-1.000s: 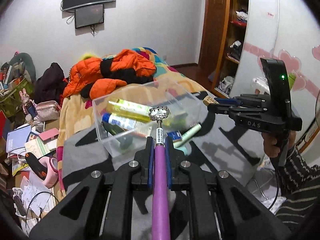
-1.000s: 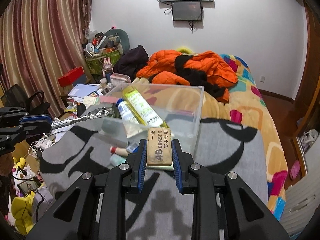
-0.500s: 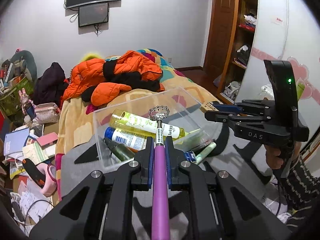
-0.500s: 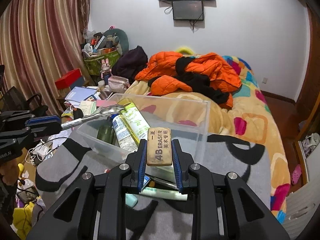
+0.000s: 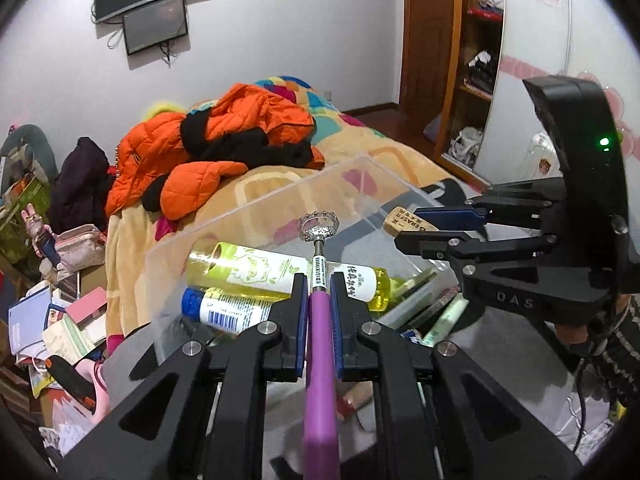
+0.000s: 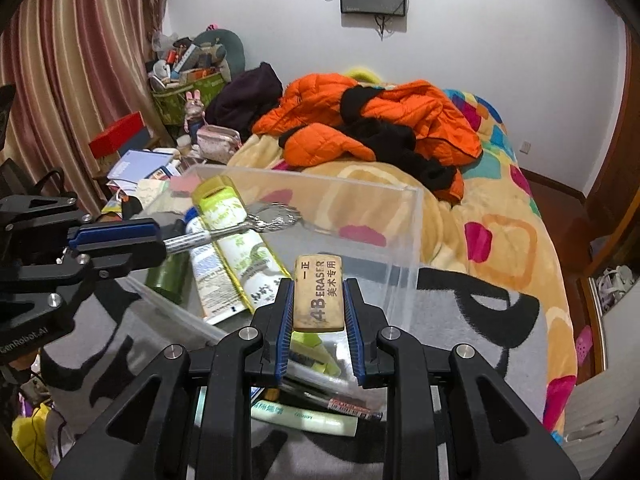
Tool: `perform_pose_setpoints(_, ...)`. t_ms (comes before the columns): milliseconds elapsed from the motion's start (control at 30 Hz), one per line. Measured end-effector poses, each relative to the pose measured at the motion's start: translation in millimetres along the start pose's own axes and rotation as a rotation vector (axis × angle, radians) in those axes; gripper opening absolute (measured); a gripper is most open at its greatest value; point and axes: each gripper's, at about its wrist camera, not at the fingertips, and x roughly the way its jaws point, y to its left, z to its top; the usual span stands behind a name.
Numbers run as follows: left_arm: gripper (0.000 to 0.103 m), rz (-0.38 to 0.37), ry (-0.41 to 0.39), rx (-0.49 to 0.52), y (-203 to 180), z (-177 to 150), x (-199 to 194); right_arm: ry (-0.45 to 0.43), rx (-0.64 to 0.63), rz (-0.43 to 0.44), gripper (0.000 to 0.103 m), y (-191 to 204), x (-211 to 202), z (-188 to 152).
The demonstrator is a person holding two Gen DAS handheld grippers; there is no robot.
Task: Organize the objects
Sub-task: 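Carry the back scratcher with the left gripper while the right carries the eraser over the box, then lower the back scratcher and eraser into the clear box and open both grippers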
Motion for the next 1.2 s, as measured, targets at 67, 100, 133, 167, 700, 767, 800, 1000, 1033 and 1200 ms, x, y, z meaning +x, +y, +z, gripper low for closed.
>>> perform_pose_setpoints(67,0.010,0.003,0.015,0.004,0,2,9,0.011,0.000,-0.005,0.022,-1,6,2)
perform_pose_setpoints(100,0.010,0.002,0.019,0.003,1,3,13,0.015,0.000,-0.006,0.022,-1,8,2)
perform_pose_setpoints(133,0.010,-0.002,0.024,0.000,1,4,16,0.019,-0.001,-0.008,0.022,-1,11,3)
perform_pose_setpoints(167,0.010,-0.007,0.027,-0.002,2,4,19,0.022,-0.003,-0.010,0.022,0,13,5)
perform_pose_setpoints(700,0.014,0.016,-0.001,-0.070,19,3,15,0.045,-0.055,-0.053,0.023,17,31,9)
perform_pose_setpoints(767,0.019,0.026,-0.009,-0.069,18,2,10,0.041,-0.053,-0.051,0.030,18,29,8)
perform_pose_setpoints(800,0.024,0.030,-0.014,-0.067,17,2,7,0.033,-0.051,-0.050,0.037,18,26,8)
perform_pose_setpoints(1000,0.048,0.055,-0.066,-0.060,7,-3,-16,-0.013,-0.048,-0.045,0.047,19,6,5)
perform_pose_setpoints(1033,0.051,0.060,-0.071,-0.059,5,-4,-20,-0.020,-0.049,-0.045,0.048,19,1,4)
perform_pose_setpoints(1200,0.063,0.099,-0.102,-0.059,-2,-11,-38,-0.049,-0.050,-0.053,0.051,16,-19,-4)
